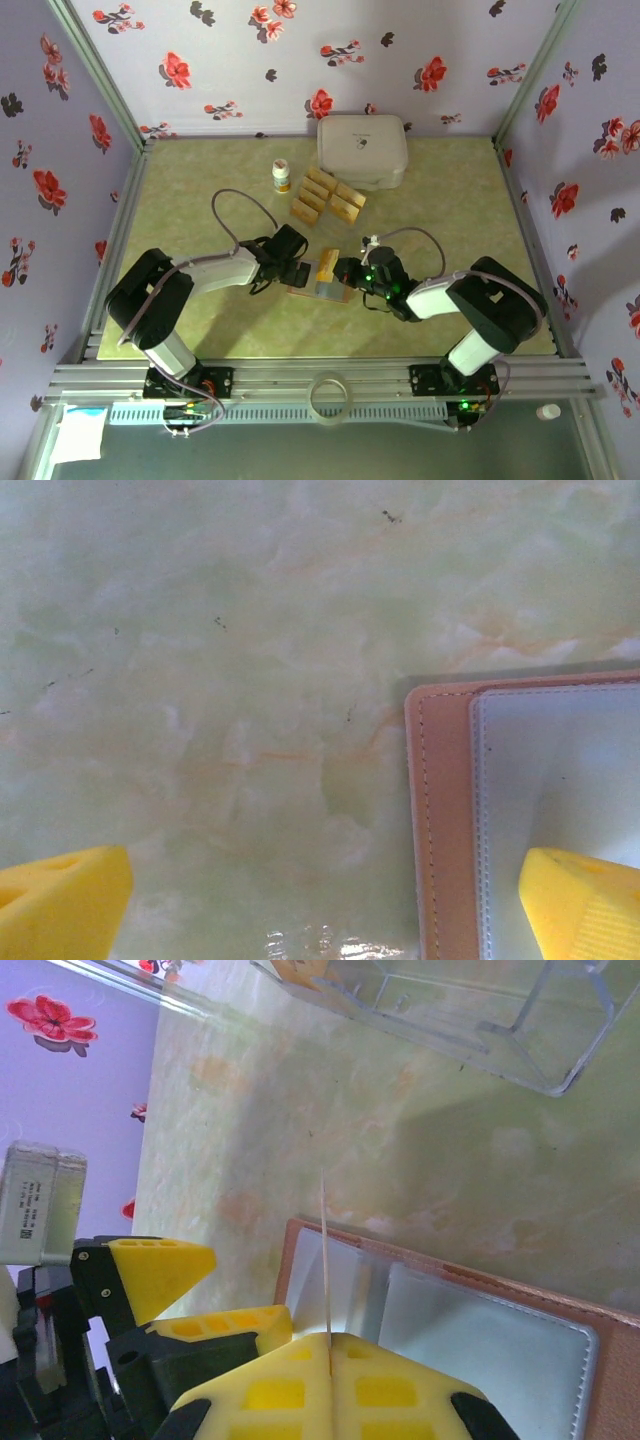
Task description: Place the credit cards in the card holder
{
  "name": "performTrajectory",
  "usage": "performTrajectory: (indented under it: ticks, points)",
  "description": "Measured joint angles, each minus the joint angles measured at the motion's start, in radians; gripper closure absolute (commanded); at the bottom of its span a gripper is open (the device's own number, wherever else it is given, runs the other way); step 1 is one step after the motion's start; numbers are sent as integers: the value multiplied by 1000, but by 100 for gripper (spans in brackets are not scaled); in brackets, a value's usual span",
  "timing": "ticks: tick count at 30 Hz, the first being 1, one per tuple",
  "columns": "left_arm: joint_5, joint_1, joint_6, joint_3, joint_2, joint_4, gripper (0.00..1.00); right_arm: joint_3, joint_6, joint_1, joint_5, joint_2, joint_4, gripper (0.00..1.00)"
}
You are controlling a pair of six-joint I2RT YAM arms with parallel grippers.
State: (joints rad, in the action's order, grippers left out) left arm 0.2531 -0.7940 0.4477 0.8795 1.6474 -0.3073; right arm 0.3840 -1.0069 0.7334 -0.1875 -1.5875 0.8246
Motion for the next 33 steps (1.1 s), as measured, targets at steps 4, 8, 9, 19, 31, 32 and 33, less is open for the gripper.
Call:
performTrajectory:
  ticks: [4,8,9,19,31,32,33]
  points:
    - [2,0,8,-6,-3,3,0,-2,-6,0,0,-27,23,100]
    - [3,0,17,-10,-9,4,0,-11,-20,0,-2,-36,48,100]
    - [3,0,18,-12,-13,1,0,-13,-23,0,-4,-36,53,100]
    - [-50,0,56,-17,-104,-11,0,-30,-22,0,-20,47,26,100]
    - [-195,-26,127,-66,-88,120,0,-41,70,-63,-11,431,-346,100]
    - [-200,-34,134,-66,-80,133,0,-43,74,-68,-10,454,-372,100]
    - [-204,-42,142,-66,-71,145,0,-47,82,-73,-8,481,-403,100]
